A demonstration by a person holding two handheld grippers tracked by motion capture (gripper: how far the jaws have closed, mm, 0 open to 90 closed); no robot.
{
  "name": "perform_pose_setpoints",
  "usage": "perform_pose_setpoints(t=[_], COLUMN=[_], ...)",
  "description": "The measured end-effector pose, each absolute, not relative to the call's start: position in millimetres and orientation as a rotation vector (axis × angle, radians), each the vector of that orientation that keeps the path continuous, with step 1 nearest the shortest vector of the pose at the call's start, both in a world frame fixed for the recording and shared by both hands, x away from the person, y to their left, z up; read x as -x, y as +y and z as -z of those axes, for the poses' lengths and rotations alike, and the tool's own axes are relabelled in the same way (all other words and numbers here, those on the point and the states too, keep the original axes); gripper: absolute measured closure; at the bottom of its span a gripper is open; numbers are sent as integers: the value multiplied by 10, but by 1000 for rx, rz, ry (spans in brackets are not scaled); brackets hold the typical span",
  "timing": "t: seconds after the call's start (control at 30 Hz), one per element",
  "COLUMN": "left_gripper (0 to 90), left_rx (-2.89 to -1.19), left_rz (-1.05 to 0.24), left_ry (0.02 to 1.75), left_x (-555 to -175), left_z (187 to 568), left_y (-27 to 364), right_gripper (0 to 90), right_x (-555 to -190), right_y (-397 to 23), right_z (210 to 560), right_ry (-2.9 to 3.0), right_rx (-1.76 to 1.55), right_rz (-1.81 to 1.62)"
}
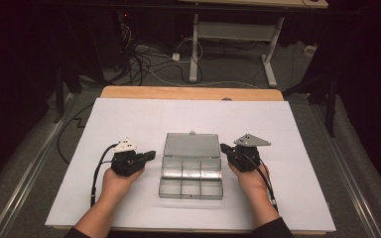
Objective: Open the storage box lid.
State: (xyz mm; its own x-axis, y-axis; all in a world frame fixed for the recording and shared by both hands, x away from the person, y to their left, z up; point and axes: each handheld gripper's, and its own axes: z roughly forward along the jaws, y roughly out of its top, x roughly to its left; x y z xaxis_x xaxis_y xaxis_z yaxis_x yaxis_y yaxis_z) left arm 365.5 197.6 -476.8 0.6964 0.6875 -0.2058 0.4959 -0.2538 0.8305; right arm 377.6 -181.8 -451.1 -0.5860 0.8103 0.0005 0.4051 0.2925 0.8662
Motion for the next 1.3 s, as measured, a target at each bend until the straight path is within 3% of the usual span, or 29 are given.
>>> perform_pose_setpoints(t=[0.63,0.87,1.03,1.3], left_gripper=[875,871,777,501], left_rx=[-1916,-1947,-1974,-1952], left_rz=[-229,-275,-292,-300], left_ry=[890,876,869,885], left_x=[-3003,-2993,-3032,-3061], left_z=[4817,4855,4881,4873], left_y=[2138,2153,2104,2153], right_gripper=[900,900,898,807], right_x=[-3238,-3003,-3021,-3008], right_y=[-1959,-2061,-2025,-2043], right_z=[4603,4688,4735,4744], right_ry=[2172,2182,2201,2183], right_rx=[-985,-989,-975,-972], right_rz=[-1247,-1243,-1234,-1226])
